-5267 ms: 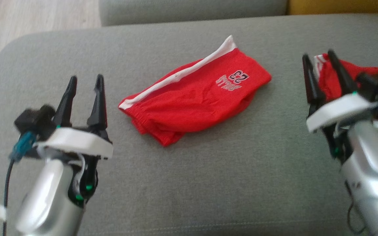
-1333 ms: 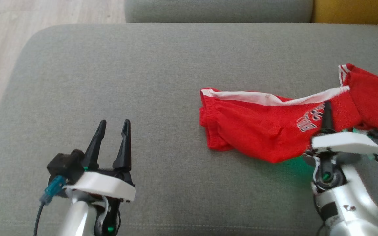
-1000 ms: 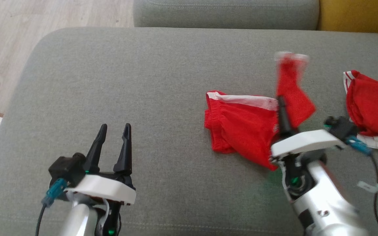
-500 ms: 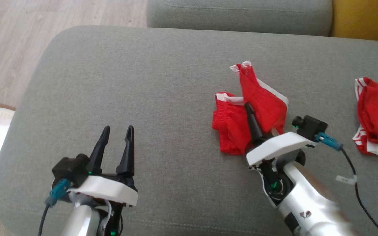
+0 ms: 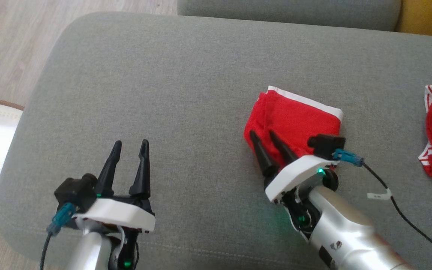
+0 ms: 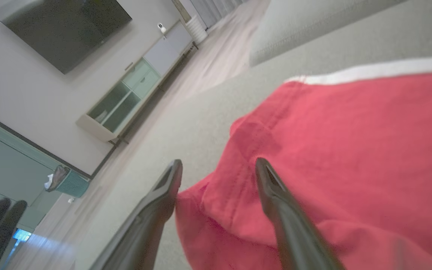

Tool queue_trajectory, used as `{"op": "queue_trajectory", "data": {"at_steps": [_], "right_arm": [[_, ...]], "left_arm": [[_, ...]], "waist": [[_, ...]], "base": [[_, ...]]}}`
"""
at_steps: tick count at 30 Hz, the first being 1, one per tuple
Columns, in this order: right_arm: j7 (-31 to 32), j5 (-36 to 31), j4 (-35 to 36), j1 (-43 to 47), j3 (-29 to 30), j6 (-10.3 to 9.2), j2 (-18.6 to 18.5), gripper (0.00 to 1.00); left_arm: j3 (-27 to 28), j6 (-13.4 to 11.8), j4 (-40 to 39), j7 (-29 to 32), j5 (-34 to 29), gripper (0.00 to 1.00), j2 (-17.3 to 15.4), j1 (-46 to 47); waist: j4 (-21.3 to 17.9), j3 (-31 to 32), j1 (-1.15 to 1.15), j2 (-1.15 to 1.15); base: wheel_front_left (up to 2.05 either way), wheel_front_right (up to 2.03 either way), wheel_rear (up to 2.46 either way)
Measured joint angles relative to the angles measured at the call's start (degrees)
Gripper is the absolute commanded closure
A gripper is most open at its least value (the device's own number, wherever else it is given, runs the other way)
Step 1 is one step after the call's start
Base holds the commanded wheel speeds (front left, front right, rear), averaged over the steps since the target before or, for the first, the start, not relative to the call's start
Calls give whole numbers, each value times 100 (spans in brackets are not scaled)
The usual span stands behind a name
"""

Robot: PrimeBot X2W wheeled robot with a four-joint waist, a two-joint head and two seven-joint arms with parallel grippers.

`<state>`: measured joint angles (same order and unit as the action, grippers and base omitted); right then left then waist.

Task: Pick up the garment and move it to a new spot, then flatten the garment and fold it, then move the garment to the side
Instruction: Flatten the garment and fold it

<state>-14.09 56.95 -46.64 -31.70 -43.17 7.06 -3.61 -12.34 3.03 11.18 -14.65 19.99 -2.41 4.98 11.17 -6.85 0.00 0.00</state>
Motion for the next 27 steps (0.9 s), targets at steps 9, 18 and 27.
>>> {"op": "queue_trajectory", "data": {"at_steps": [9, 18, 27], "right_arm": [[761, 412, -309, -88, -887, 0, -12, 0], [944, 676, -260, -66, -1412, 0, -13, 0], [152, 409, -269, -86, -1234, 0, -13, 0]], "left_arm": [[2, -2, 4, 0, 42, 0, 1, 73], [26, -1, 14, 0, 32, 0, 1, 117], [171, -1, -2, 0, 25, 0, 0, 51]], "waist": [[-161, -65, 0, 0], [-475, 120, 0, 0], [-834, 438, 0, 0]], "base": [[0, 0, 0], [0, 0, 0], [0, 0, 0]]}}
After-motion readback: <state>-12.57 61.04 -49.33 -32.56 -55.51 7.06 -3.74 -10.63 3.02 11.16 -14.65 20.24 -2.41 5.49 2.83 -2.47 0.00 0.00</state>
